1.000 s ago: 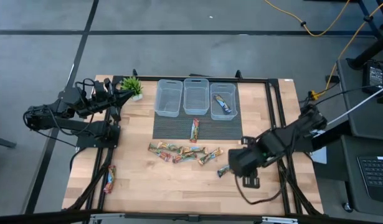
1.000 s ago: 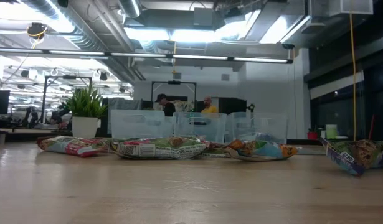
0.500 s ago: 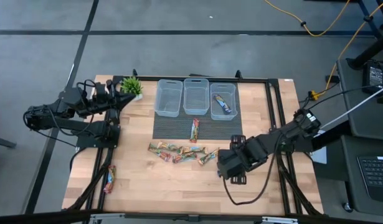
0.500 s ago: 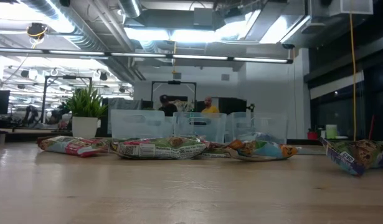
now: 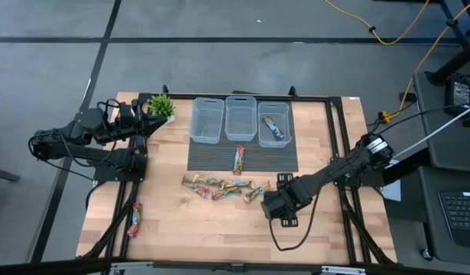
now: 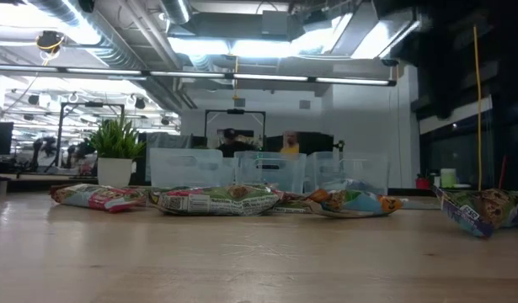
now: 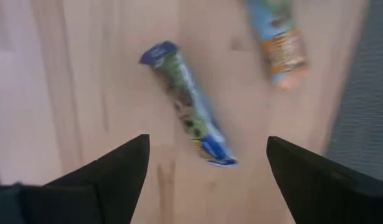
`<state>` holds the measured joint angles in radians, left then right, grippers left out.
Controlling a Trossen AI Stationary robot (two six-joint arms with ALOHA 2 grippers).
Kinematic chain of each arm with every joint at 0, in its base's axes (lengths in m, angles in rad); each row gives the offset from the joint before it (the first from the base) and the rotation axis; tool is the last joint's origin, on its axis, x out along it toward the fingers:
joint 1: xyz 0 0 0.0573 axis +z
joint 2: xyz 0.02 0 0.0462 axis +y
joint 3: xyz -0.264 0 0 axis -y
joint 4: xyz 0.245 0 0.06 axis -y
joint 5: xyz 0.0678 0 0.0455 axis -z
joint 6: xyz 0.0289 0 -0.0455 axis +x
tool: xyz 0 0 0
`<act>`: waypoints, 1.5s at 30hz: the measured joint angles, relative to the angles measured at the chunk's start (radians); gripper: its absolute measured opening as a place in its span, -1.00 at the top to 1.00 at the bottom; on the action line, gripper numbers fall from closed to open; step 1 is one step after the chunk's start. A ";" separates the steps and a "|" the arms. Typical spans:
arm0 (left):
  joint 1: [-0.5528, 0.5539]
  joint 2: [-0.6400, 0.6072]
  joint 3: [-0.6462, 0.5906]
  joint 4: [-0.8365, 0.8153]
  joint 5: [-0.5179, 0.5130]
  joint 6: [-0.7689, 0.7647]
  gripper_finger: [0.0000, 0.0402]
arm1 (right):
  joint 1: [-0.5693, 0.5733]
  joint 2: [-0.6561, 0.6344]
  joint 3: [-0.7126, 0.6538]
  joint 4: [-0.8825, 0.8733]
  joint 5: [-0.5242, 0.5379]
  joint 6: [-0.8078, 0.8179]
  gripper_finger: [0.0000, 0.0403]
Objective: Pick and place Granola Bars by type
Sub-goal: Put the blue snack bar into the right transparent bin
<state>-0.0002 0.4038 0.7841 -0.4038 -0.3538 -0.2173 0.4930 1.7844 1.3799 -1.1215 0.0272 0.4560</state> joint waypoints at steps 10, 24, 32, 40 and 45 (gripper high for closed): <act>0.000 0.000 0.000 -0.008 0.000 -0.006 0.98 | -0.007 0.000 -0.166 0.199 -0.056 0.006 -0.62; 0.000 0.000 0.000 -0.008 0.000 -0.016 0.98 | -0.027 0.000 -0.325 0.350 -0.052 0.009 -0.62; 0.000 0.000 0.000 -0.008 0.000 -0.035 0.98 | -0.056 0.000 -0.325 0.366 -0.004 -0.042 -0.54; 0.000 0.000 0.000 -0.007 0.000 -0.034 0.98 | -0.067 0.000 -0.325 0.371 -0.005 -0.073 -0.06; 0.000 0.000 0.000 -0.007 0.000 -0.034 0.98 | -0.081 0.000 -0.325 0.370 -0.049 -0.069 0.38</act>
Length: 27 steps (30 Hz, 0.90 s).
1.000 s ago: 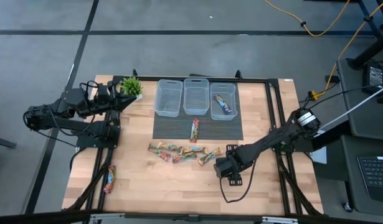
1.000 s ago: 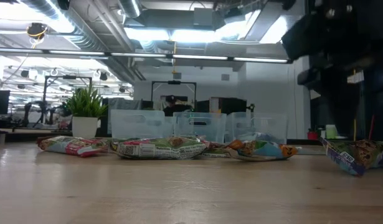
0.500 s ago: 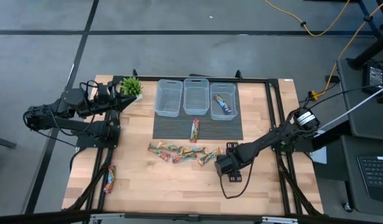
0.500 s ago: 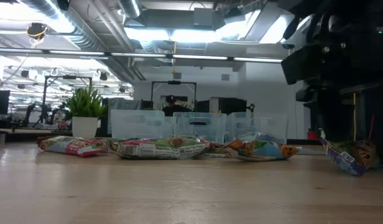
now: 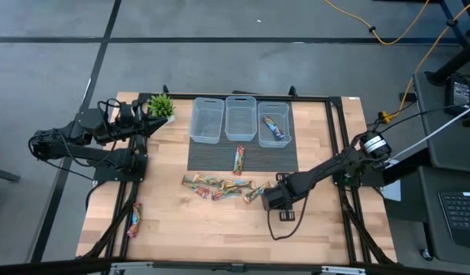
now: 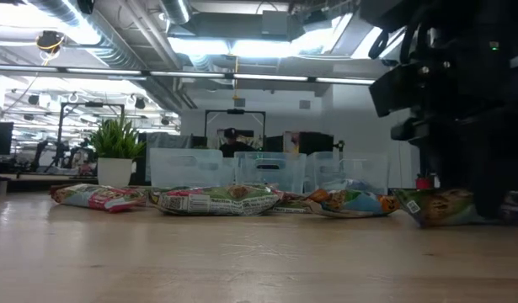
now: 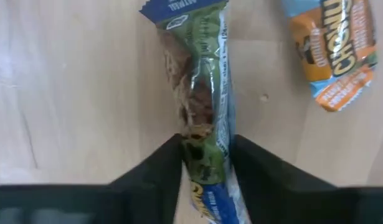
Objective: Pick and place Granola Bars by type
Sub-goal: Put the blue snack bar into the right transparent bin
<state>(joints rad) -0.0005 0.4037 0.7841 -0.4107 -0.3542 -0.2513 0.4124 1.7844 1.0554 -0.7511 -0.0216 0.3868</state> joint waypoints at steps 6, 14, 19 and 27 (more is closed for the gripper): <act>0.000 0.000 0.000 0.000 0.000 0.000 0.98 | -0.005 0.000 0.003 -0.005 -0.013 0.002 0.85; 0.000 0.000 0.000 0.000 0.011 0.000 0.98 | -0.005 0.002 0.175 -0.255 -0.013 -0.003 0.75; 0.000 0.000 0.000 0.000 0.013 0.000 0.98 | -0.011 -0.015 0.363 -0.427 0.033 -0.004 0.74; 0.000 0.000 0.000 -0.001 0.012 0.002 0.98 | -0.104 -0.079 0.698 -0.609 0.081 0.143 0.89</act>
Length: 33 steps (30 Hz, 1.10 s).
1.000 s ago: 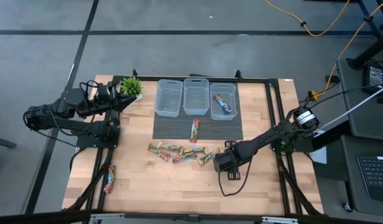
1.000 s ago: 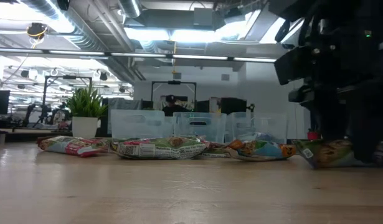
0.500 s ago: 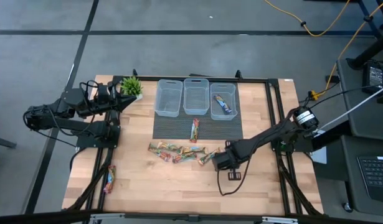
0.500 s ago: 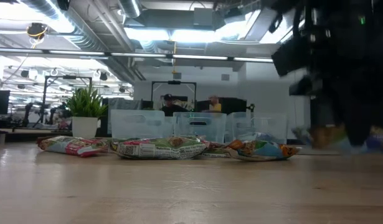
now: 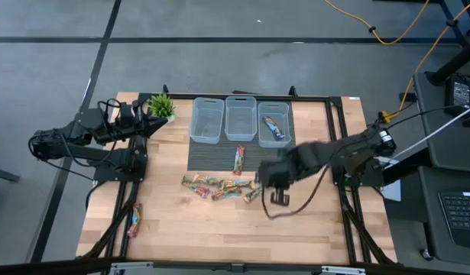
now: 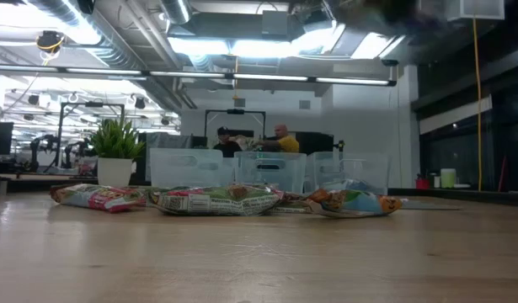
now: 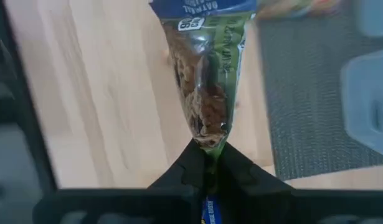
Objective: Pick and place Granola Bars by type
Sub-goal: Put the blue snack bar into the right transparent bin
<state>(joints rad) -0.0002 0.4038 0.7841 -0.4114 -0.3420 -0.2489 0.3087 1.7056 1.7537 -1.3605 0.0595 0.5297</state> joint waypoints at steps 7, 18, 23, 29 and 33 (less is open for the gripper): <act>0.000 0.000 0.000 0.000 0.000 0.000 0.98 | -0.143 -0.045 0.293 -0.076 0.003 0.143 0.76; 0.000 0.000 0.000 -0.005 0.000 0.000 0.98 | -0.372 -0.062 0.594 -0.156 -0.040 -0.013 0.84; 0.000 0.000 0.000 -0.007 0.000 0.000 0.98 | -0.532 -0.067 0.581 -0.217 -0.099 -0.101 0.73; 0.000 0.000 0.000 -0.007 -0.003 0.000 0.98 | -0.718 -0.004 0.581 -0.210 -0.168 -0.279 0.80; 0.000 0.000 0.000 -0.007 -0.006 0.000 0.98 | -0.796 0.071 0.581 -0.210 -0.208 -0.423 0.83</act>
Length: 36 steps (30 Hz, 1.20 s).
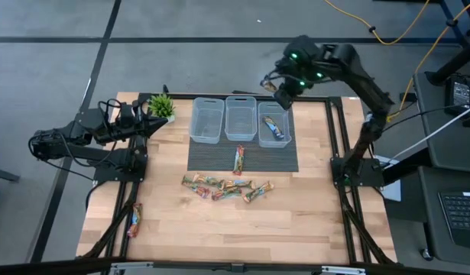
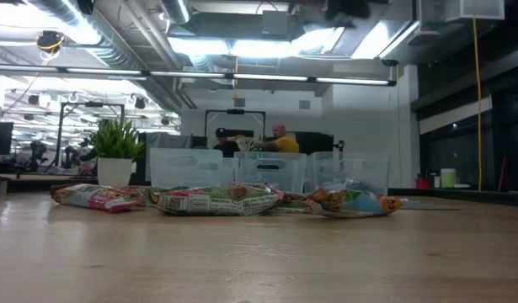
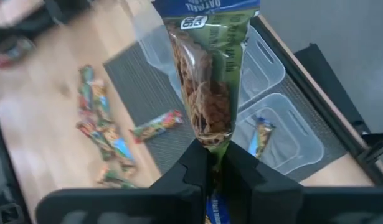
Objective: Pick and place Granola Bars by type
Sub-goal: Put the blue snack bar into the right transparent bin
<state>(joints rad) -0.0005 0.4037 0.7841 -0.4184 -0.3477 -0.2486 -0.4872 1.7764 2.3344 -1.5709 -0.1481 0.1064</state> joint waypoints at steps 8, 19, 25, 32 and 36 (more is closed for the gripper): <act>0.000 0.000 0.000 0.002 0.000 -0.026 0.98 | -0.095 0.159 -0.001 0.000 -0.011 -0.143 0.79; 0.000 0.000 0.000 0.002 0.000 -0.027 0.98 | -0.161 0.169 -0.057 0.004 0.076 -0.164 0.83; 0.000 0.000 0.000 0.001 0.001 -0.027 0.98 | -0.158 0.021 -0.400 0.029 0.087 -0.125 0.83; 0.000 0.000 0.000 -0.004 -0.027 -0.003 0.98 | -0.150 -0.087 -0.701 0.260 0.083 -0.074 0.80; 0.000 0.000 0.000 -0.004 -0.027 -0.019 0.98 | -0.151 -0.091 -0.822 0.364 0.012 -0.007 0.83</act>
<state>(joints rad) -0.0005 0.4037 0.7841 -0.4228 -0.3744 -0.2678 -0.6377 1.6852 1.5120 -1.2068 -0.1366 0.0991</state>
